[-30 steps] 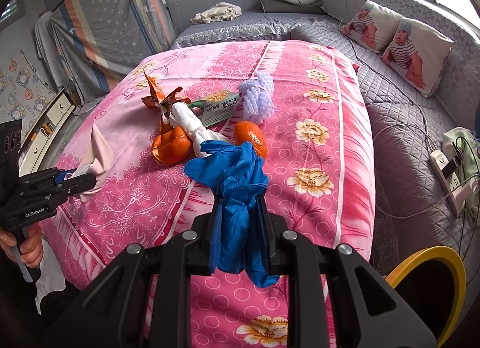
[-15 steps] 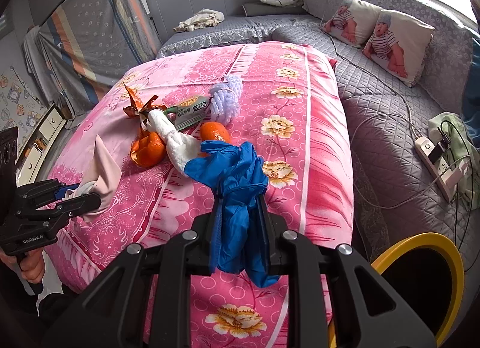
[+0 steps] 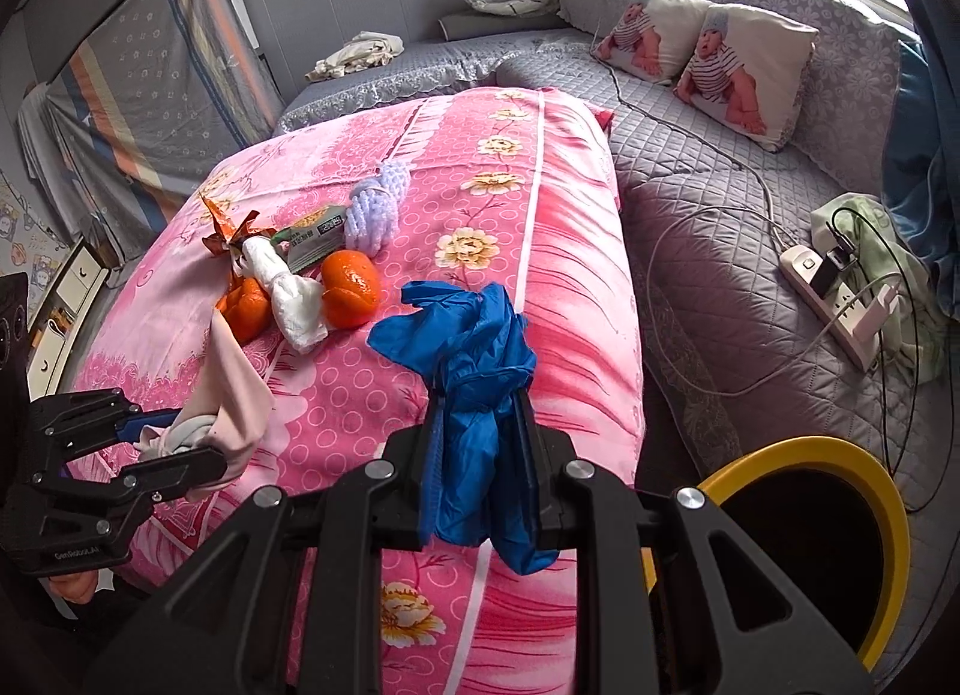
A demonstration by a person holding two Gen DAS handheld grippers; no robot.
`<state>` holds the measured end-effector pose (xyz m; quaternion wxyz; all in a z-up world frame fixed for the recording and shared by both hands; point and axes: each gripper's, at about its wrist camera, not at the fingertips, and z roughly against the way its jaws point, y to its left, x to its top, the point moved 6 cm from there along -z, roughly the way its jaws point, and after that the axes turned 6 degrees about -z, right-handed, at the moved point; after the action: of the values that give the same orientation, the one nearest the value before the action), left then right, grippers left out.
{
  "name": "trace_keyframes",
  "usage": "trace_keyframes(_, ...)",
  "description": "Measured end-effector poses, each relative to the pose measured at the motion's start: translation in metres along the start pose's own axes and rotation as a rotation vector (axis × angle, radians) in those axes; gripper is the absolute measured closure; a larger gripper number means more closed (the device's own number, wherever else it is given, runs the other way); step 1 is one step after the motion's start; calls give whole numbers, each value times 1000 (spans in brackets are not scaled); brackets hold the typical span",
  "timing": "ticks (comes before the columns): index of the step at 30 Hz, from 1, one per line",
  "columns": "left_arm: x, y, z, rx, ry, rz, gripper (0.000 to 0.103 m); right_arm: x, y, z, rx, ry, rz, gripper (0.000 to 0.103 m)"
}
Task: Collect trash
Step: 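Carry the blue glove and beige cloth with both tools over the bin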
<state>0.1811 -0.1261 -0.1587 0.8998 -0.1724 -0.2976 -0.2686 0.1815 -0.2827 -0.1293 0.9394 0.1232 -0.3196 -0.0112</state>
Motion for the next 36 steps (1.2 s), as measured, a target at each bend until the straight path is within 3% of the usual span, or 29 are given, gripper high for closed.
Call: trace_keyframes(36,29,-155,-69,-222,98,-202,70,-28,-154,53,-210,-51,-241,83)
